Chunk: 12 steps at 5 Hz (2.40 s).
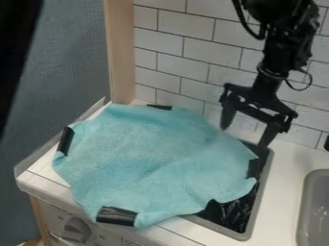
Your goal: Fold the cloth from right to left
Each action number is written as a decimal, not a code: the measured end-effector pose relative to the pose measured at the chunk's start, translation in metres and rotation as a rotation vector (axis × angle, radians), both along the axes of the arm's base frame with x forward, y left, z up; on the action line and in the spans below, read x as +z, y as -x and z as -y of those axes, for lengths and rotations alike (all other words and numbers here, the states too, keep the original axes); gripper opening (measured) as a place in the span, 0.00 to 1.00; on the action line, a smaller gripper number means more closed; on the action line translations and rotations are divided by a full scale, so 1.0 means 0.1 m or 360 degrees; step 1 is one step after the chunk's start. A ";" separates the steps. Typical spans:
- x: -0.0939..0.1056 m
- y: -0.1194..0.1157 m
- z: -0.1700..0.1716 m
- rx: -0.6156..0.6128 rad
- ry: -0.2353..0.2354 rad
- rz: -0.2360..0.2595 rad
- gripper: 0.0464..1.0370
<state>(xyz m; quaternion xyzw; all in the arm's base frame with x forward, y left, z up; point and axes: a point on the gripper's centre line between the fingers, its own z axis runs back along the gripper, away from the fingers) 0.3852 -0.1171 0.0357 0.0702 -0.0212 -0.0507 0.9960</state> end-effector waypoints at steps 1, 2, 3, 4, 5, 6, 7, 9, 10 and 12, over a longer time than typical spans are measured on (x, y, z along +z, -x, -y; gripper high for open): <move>-0.21 -0.02 0.13 0.0004 0.0089 0.0001 0.96; -0.33 0.04 0.33 -0.0070 0.0085 -0.0031 0.96; -0.42 0.04 0.45 -0.0107 0.0102 -0.0040 0.96; -0.46 0.04 0.47 -0.0109 0.0107 -0.0045 0.92; -0.46 0.04 0.45 -0.0082 0.0099 -0.0047 0.90; -0.47 0.05 0.44 -0.0080 0.0084 -0.0055 0.93; -0.48 0.05 0.41 -0.0053 0.0050 -0.0045 0.63; -0.48 0.06 0.38 -0.0045 0.0029 -0.0049 0.19; -0.49 0.08 0.37 -0.0040 0.0022 -0.0054 0.07; -0.43 0.08 0.37 -0.0074 0.0045 -0.0043 0.01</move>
